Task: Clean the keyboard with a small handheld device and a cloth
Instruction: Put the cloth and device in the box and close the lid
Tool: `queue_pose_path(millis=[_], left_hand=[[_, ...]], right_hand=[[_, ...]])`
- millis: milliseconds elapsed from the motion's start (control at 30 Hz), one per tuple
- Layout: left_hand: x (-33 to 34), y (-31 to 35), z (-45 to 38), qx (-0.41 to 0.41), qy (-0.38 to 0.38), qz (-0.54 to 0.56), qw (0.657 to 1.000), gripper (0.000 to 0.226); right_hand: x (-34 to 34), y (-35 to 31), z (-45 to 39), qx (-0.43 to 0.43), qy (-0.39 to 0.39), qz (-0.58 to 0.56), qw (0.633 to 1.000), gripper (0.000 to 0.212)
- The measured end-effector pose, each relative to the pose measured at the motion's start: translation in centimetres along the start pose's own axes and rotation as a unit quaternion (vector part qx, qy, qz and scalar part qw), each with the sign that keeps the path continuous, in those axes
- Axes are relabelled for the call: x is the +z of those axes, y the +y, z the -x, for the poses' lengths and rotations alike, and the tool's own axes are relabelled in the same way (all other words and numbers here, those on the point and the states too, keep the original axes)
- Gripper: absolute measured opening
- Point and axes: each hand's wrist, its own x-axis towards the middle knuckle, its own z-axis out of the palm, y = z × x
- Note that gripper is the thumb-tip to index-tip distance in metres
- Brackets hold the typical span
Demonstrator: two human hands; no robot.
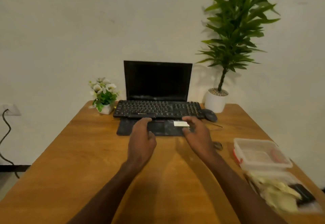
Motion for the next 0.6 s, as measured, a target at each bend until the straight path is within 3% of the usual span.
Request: queue_pose_path(millis=[267,600], left_hand=[[5.6,7.9,10.4,0.004,-0.092,0.092,0.991,0.048],[13.1,16.0,15.4,0.064,-0.180,0.125,0.974,0.052]], right_hand=[[-7.4,0.6,8.5,0.012,0.053,0.003,0.999,0.034],[-19.3,5.7,15.4,0.092,0.176,0.164,0.966,0.033]])
